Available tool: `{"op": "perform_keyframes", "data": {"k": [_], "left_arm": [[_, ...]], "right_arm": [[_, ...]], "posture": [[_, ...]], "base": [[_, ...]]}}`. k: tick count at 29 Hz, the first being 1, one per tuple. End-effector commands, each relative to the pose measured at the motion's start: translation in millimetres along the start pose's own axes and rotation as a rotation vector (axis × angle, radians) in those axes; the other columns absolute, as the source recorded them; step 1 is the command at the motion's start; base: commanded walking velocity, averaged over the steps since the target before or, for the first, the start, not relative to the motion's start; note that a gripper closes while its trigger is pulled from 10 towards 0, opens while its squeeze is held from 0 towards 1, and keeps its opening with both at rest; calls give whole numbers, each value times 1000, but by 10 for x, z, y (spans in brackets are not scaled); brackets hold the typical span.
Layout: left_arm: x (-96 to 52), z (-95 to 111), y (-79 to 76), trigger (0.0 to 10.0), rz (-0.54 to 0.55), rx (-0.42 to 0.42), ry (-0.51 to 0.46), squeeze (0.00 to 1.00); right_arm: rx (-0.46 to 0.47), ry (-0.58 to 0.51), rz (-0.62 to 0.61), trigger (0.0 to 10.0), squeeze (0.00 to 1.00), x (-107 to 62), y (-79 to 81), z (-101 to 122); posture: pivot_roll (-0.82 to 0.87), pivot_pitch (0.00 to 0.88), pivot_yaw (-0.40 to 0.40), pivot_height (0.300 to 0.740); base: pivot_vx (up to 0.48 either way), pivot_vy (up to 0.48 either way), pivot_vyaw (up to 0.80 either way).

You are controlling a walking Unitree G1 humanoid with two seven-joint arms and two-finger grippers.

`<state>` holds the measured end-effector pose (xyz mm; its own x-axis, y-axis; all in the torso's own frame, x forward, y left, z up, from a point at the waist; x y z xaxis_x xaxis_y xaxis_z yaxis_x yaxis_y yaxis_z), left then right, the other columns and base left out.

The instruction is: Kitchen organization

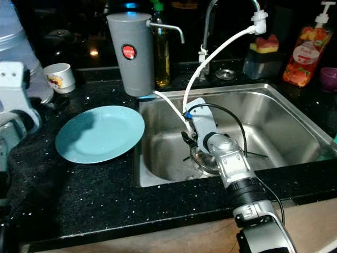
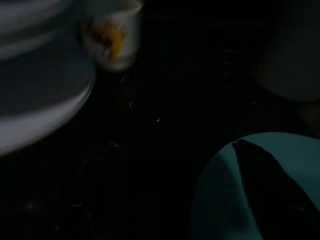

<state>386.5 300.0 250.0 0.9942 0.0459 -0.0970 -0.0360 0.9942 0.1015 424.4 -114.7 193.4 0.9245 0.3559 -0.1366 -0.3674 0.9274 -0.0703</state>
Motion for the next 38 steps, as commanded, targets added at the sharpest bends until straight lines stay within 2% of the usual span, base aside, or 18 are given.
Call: {"op": "perform_keyframes", "data": {"k": [1, 2, 4, 5, 7, 8, 11, 12, 14, 17, 21, 22, 26, 31, 32, 33, 38], "left_arm": [[-19, -71, 60, 10000, -11, -62, 20, 0], [-19, -71, 60, 10000, -11, -62, 20, 0], [-13, -133, -9, 10000, -82, -162, 26, 0], [-13, -133, -9, 10000, -82, -162, 26, 0], [-1, -217, -88, 10000, -129, -224, 59, 0], [-1, -217, -88, 10000, -129, -224, 59, 0], [3, -379, -270, 10000, -215, -270, 137, 0], [3, -379, -270, 10000, -215, -270, 137, 0], [1, -438, -369, 10000, -258, -294, 171, 0], [0, -492, -408, 10000, -271, -300, 197, 0], [-18, -605, -437, 10000, -279, -311, 242, 0], [-31, -693, -449, 10000, -278, -322, 274, 0], [-39, -745, -464, 10000, -277, -363, 289, 0], [-34, -671, -456, 10000, -265, -390, 248, 0], [-7, -539, -357, 10000, -205, -439, 177, 0], [0, -500, -313, 10000, -178, -462, 157, 0], [-6, -585, -248, 10000, -151, -514, 182, 0]], "right_arm": [[7, -22, 6, 10000, 0, 7, 28, 59], [7, -22, 6, 10000, 0, 7, 28, 59], [9, -24, 4, 10000, 0, 13, 28, 62], [9, -24, 4, 10000, 0, 13, 28, 62], [11, -27, 2, 10000, 0, 16, 22, 73], [11, -27, 2, 10000, 0, 16, 22, 73], [19, -35, -3, 10000, 0, 17, 8, 93], [19, -35, -3, 10000, 0, 17, 8, 93], [36, -42, -4, 10000, 0, 11, 0, 106], [51, -49, -7, 10000, 0, 5, -7, 120], [65, -58, -11, 10000, 0, -1, -18, 140], [68, -61, -9, 10000, 0, -1, -12, 152], [73, -64, -2, 10000, 0, 7, 7, 169], [79, -67, 4, 10000, 0, 14, 23, 184], [81, -67, 7, 10000, 0, 17, 32, 183], [82, -67, 8, 10000, 0, 18, 35, 182], [82, -61, 14, 10000, 0, 22, 56, 169]], "posture": [[14, 60, 24, 740], [14, 60, 24, 740], [13, 64, 21, 740], [13, 64, 21, 740], [14, 65, 22, 740], [14, 65, 22, 740], [11, 66, 22, 740], [11, 66, 22, 740], [8, 64, 25, 740], [8, 64, 25, 740], [6, 57, 26, 740], [6, 57, 26, 740], [6, 50, 22, 740], [6, 45, 22, 740], [5, 42, 23, 740], [5, 42, 23, 740], [5, 39, 19, 740]], "base": [[0, 0, 0], [0, 0, 0], [0, 0, 0], [0, 0, 0], [0, 0, 0], [0, 0, 0], [0, 0, 0], [0, 0, 0], [0, 0, 0], [0, 0, 0], [0, 0, 0], [0, 0, 0], [0, 0, 0], [0, 0, 0], [0, 0, 0], [0, 0, 0], [0, 0, 0]]}}
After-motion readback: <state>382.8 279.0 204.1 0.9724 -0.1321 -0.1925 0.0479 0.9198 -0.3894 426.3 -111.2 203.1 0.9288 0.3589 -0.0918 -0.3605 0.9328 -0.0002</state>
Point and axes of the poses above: a point about 5 cm out from each wrist's last joint towards the gripper, its own x axis pointing out of the wrist towards the gripper, its own z axis along the axis of the wrist's last joint, y = z × x, the point moved 5 cm from there along x, pointing out of the wrist towards the gripper, and after that the axes turned 15 degrees about x, right-handed, at the moved point
